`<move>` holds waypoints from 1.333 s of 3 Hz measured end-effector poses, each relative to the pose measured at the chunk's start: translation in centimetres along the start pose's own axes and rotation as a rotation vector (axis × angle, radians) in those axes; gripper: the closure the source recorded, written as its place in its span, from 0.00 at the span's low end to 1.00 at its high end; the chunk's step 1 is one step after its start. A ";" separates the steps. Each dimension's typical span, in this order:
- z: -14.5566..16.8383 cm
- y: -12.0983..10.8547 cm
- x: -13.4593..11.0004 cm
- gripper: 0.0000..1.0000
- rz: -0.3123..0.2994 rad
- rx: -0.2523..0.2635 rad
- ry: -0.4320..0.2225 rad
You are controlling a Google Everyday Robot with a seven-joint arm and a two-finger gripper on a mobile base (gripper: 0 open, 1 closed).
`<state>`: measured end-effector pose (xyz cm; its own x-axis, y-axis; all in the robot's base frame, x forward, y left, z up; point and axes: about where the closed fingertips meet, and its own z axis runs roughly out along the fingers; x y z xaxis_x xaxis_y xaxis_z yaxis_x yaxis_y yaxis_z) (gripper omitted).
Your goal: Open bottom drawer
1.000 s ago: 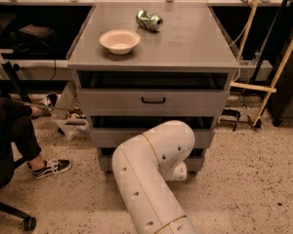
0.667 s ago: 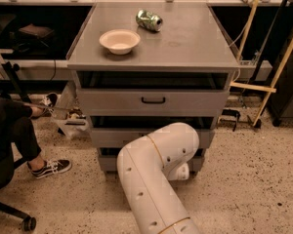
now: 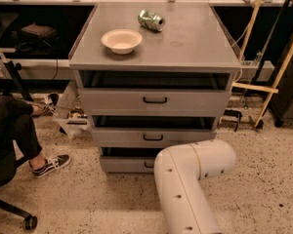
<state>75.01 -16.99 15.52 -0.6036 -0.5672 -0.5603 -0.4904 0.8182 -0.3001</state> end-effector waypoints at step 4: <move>1.5 -1.8 -4.2 0.42 -0.043 -0.031 -0.029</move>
Offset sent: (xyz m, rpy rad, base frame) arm 0.0777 0.0085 0.0012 0.0215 0.0354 0.1800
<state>79.43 -15.95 17.25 -0.5631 -0.5983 -0.5701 -0.5351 0.7897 -0.3002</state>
